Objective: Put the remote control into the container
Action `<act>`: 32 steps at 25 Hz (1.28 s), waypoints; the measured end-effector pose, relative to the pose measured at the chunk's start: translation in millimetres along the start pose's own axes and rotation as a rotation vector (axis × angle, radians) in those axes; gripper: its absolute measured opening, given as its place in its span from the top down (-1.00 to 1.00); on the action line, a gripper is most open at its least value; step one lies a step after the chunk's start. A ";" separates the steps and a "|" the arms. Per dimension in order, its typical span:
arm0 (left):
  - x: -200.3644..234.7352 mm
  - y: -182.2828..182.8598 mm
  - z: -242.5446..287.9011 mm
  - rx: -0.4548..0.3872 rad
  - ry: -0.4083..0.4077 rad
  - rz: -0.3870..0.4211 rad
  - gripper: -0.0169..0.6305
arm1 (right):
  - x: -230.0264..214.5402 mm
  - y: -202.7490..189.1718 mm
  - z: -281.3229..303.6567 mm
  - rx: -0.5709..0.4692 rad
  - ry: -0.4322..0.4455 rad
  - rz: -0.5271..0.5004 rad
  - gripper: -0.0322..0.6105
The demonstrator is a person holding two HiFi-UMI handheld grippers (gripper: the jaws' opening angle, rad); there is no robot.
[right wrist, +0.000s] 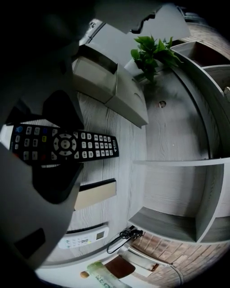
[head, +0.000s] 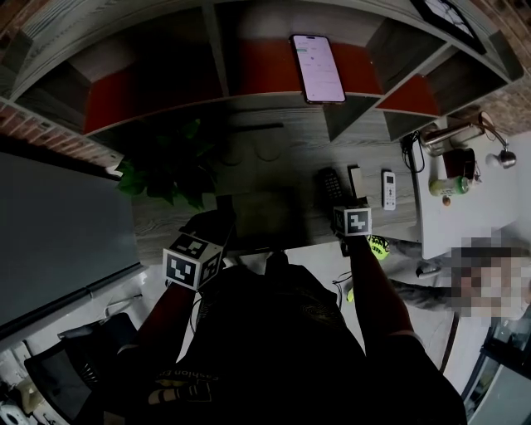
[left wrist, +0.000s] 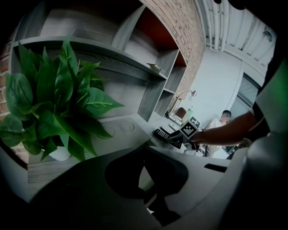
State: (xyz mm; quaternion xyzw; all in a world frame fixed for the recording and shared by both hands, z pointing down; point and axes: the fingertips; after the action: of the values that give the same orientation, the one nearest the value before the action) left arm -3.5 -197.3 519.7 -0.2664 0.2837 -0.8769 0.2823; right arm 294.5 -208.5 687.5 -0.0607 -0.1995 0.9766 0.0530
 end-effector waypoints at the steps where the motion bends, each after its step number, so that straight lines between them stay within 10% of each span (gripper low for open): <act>1: -0.2 -1.4 -0.3 0.001 -0.009 -0.011 0.93 | 2.5 -0.2 -2.1 -0.007 0.011 0.011 0.17; 14: 21.5 -34.7 -22.1 0.039 -0.009 -0.053 0.93 | 57.5 9.3 -41.6 -0.166 0.178 0.205 0.18; 21: 37.8 -54.7 -36.3 0.044 0.008 -0.075 0.93 | 107.9 21.8 -60.6 -0.208 0.240 0.145 0.17; 26: 47.1 -68.1 -49.5 0.052 0.031 -0.090 0.93 | 168.6 24.4 -56.3 -0.157 0.294 -0.053 0.17; 32: 56.2 -76.1 -64.7 0.021 0.042 -0.115 0.93 | 245.8 17.1 -32.7 -0.035 0.284 -0.532 0.17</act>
State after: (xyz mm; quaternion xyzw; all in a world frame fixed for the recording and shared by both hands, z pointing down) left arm -109.5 -159.5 541.2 -0.2609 0.2646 -0.8999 0.2283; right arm 55.1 -180.2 627.0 -0.1432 -0.2157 0.9066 0.3332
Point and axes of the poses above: the fingertips, and each gripper's own axes: z forward along the fingers, x to its left, y out of its top, and after that the axes turned 5 degrees about x, right-handed
